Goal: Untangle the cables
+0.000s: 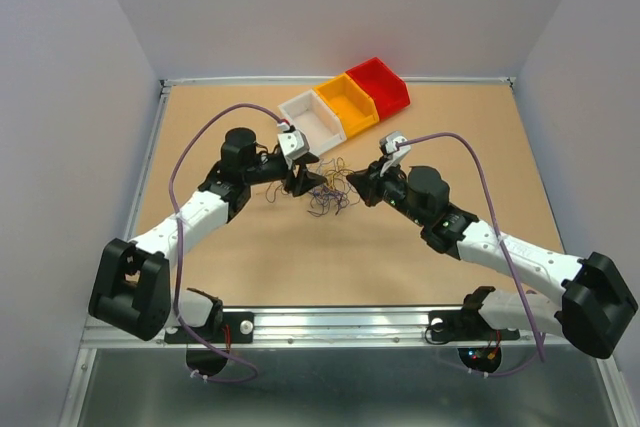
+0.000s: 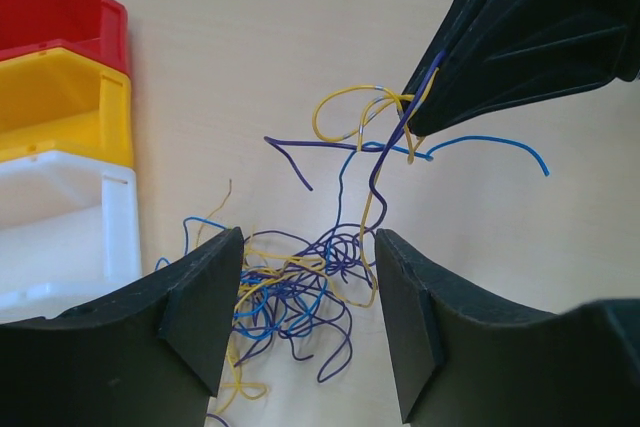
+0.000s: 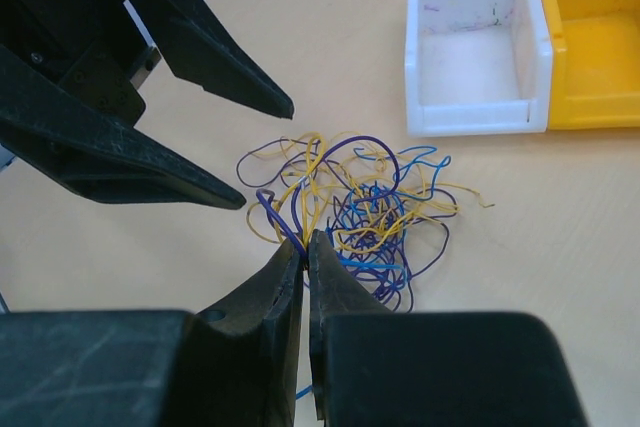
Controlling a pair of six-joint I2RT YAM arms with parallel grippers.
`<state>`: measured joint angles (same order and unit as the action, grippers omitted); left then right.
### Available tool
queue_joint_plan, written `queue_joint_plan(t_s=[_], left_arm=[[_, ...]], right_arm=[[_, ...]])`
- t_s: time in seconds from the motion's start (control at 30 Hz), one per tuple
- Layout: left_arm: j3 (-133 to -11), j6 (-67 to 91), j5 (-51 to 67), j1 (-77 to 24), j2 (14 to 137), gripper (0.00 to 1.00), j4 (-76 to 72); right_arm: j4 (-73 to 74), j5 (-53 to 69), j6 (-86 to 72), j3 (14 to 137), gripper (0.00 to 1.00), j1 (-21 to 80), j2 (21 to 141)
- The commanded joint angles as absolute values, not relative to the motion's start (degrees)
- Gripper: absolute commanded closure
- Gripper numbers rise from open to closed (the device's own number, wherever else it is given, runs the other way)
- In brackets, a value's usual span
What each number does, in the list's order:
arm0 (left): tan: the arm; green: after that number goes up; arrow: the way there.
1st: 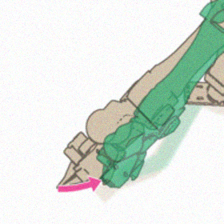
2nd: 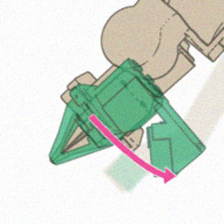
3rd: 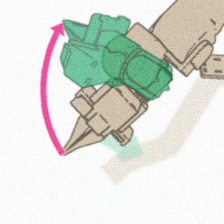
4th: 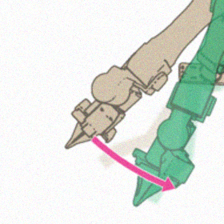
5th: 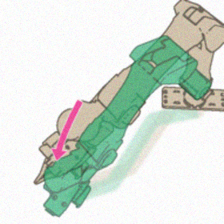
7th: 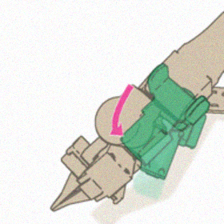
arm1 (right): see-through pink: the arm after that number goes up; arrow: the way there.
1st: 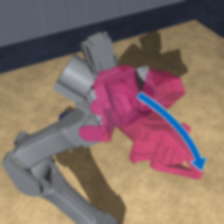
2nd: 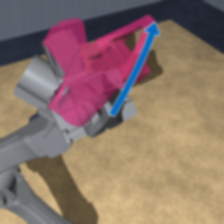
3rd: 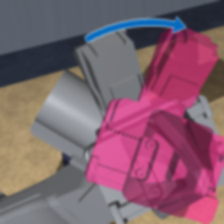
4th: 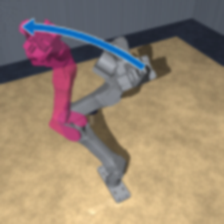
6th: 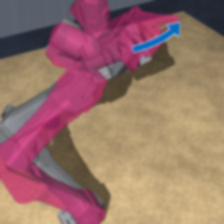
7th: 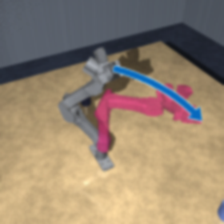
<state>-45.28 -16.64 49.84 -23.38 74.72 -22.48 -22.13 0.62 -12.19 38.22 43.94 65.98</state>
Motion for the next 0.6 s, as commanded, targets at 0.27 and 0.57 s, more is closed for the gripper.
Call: queue_joint_plan(t_s=[0.27, 0.57], left_arm=[[-47.2, -20.5, 53.7, -25.1, 78.8, 0.35, -20.9], [-51.1, -20.1, 51.6, -25.7, 83.2, 1.00, -18.8]], right_arm=[[-22.9, -2.3, -11.0, 43.3, 0.95, 44.0, 65.9], [-23.2, -3.3, -10.5, 42.6, 0.94, 44.0, 65.7]])
